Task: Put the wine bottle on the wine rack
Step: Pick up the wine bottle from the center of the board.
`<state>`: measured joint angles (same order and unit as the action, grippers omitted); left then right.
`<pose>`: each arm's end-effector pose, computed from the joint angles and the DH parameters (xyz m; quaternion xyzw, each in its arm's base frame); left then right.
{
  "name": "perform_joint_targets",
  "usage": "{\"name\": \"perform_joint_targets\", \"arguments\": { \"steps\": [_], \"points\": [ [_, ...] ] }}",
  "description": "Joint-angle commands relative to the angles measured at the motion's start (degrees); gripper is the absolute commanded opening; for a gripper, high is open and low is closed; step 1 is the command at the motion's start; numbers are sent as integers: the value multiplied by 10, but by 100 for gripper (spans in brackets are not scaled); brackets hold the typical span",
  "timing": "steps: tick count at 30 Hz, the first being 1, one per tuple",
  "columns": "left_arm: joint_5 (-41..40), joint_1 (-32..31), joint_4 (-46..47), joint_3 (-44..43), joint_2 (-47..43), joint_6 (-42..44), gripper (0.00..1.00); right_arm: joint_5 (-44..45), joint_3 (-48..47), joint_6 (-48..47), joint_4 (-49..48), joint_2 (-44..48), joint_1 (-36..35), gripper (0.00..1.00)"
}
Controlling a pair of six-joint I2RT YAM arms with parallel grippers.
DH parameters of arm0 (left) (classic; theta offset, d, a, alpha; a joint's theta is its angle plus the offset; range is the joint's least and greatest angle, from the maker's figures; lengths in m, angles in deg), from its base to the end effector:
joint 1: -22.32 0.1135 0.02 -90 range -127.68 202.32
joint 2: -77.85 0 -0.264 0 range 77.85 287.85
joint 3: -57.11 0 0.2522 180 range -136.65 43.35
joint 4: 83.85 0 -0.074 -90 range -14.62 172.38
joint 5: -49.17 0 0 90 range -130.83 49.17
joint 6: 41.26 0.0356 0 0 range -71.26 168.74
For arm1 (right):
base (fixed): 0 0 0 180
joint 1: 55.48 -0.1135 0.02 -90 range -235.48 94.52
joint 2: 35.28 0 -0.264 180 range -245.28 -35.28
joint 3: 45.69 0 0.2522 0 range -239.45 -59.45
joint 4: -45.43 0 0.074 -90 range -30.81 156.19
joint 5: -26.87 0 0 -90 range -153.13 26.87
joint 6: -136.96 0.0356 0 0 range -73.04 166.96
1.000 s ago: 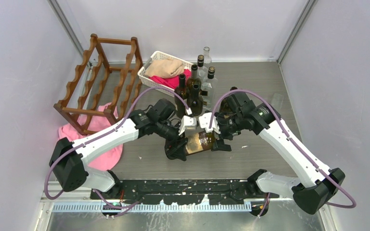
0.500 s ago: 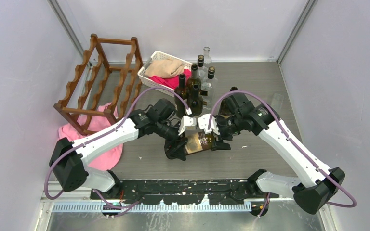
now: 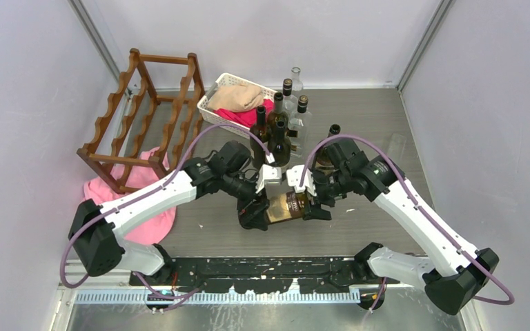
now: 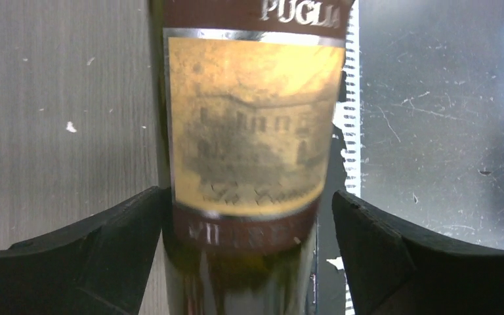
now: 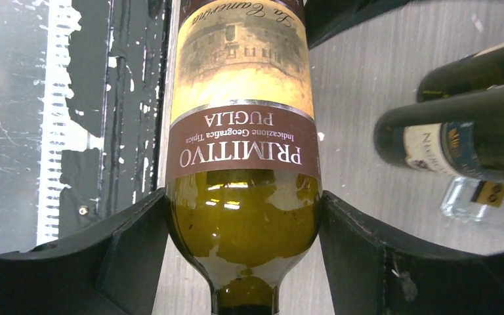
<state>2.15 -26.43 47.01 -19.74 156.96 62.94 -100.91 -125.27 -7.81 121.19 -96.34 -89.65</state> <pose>0.1694 -0.2299 0.2846 0.5618 0.6858 -0.4215 0.1910 0.1422 0.1229 0.3387 -0.7011 0.5838 0.2579 0.3181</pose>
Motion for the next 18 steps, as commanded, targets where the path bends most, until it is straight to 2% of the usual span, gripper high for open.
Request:
{"name": "perform_joint_targets", "arguments": {
  "steps": [1, 7, 11, 14, 18],
  "points": [
    [-17, 0, 48, -2, -65, -2, 99, -17, 9, 43, -46, 27, 1, 1],
    [-44, 0, 10, -3, -106, 9, 100, -13, 38, 61, -68, 55, 1, 1],
    [-93, 8, 9, -31, -142, -39, 100, -6, 69, 95, -109, 83, 1, 1],
    [-148, 32, -35, -105, -150, -100, 100, -1, 100, 135, -161, 107, 1, 1],
    [-239, 98, -187, -276, -96, -122, 98, 15, 128, 179, -216, 120, -1, 1]
  ]
}}
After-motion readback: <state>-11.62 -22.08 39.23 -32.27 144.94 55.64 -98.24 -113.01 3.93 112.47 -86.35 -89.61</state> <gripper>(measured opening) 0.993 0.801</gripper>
